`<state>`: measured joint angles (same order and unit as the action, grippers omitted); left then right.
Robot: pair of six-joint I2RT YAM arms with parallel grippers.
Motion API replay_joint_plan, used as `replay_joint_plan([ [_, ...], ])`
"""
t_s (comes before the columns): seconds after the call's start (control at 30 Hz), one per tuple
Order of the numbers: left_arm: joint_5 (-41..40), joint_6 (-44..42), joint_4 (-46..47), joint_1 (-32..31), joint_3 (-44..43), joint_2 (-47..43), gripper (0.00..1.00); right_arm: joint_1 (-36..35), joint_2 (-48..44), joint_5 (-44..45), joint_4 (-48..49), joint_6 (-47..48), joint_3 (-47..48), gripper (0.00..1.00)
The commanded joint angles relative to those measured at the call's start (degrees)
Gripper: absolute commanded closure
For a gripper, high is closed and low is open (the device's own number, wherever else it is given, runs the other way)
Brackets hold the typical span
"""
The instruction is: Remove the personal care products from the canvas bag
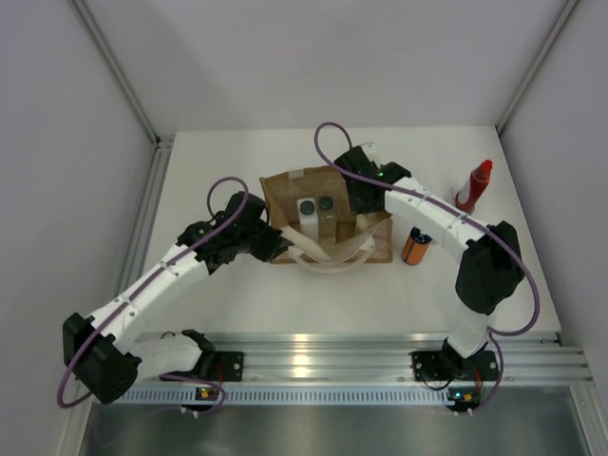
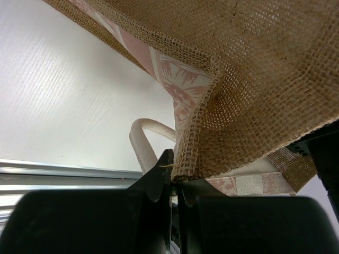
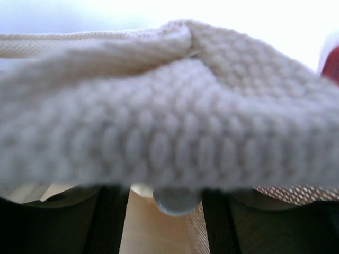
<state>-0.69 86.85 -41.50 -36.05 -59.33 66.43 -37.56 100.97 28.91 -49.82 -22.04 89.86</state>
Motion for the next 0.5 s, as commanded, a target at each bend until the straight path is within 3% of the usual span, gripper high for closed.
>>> replay_joint_plan([
  [0.0, 0.25, -0.10, 2.56, -0.16, 0.71, 1.50, 1.00, 1.61, 1.25, -0.96, 4.29, 1.03, -0.66, 0.50],
  [0.17, 0.42, -0.80, 2.65, -0.07, 0.27, 2.12, 1.00, 2.75, 1.34, -1.66, 7.10, 1.30, -1.97, 0.56],
  [0.47, 0.42, -1.77, 2.47, 0.55, 0.09, 2.30, 1.00, 3.02, 0.73, -4.21, 11.15, 2.18, -4.35, 0.85],
])
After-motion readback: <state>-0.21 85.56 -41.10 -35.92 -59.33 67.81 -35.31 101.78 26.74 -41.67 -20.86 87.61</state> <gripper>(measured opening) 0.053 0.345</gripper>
